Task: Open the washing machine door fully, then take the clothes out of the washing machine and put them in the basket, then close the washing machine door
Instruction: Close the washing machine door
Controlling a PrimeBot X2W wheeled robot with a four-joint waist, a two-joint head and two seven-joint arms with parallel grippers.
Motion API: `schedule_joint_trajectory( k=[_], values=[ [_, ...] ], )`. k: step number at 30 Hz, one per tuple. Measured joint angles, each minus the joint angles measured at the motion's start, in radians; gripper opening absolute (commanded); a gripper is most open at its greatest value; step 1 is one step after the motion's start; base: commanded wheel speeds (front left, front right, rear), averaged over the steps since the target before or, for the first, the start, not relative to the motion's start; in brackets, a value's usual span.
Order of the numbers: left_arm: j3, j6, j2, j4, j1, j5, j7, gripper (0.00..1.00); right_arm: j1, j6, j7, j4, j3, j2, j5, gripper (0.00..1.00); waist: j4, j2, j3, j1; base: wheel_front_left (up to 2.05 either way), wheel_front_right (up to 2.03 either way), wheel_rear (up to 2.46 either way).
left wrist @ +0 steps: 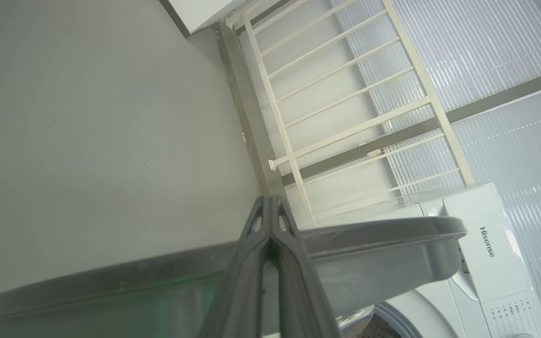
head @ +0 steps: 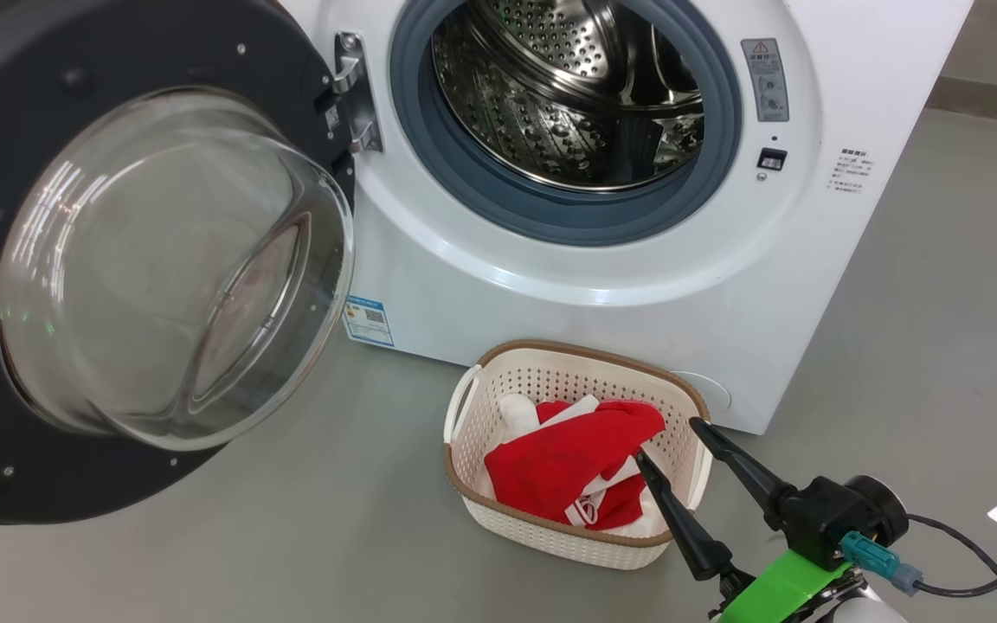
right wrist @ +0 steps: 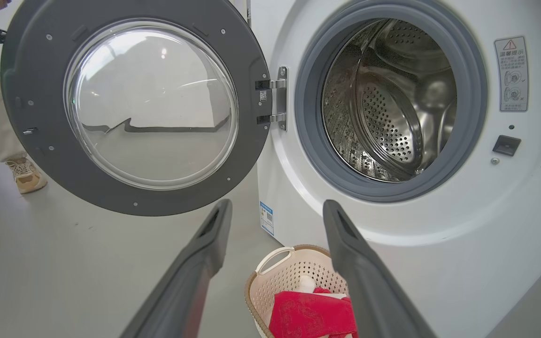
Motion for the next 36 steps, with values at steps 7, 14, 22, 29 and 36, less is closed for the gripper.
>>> schedule_joint_trajectory(
  k=[7,14,22,29,36],
  values=[
    [0.008,-0.007,0.026,0.049,-0.033,-0.034,0.095,0.00,-0.006,0.000,0.000,0.001,0.003,-0.001,0.000,1.00,-0.006,0.0000,0.015,0.0001,0.00,0.00,0.00],
    [0.021,-0.025,0.037,0.061,-0.038,-0.070,0.176,0.00,-0.021,0.000,0.000,0.001,0.002,-0.001,0.000,1.00,-0.004,0.0000,0.023,0.0000,0.00,0.00,0.00],
    [0.032,-0.043,0.029,0.046,-0.032,-0.112,0.276,0.00,-0.021,0.000,0.000,0.002,-0.005,0.004,0.000,1.00,0.004,0.0000,0.020,0.0000,0.00,0.00,0.00],
    [0.043,-0.053,-0.004,-0.022,0.015,-0.151,0.342,0.00,-0.021,0.000,0.000,0.002,-0.009,0.018,0.000,1.00,0.013,0.0000,0.013,0.0000,0.00,0.00,0.00],
    [0.052,-0.050,-0.076,-0.139,0.088,-0.191,0.405,0.00,-0.020,0.000,0.000,0.006,-0.012,0.025,0.000,1.00,0.016,0.0000,0.000,0.0000,0.00,0.00,0.00]
  ],
)
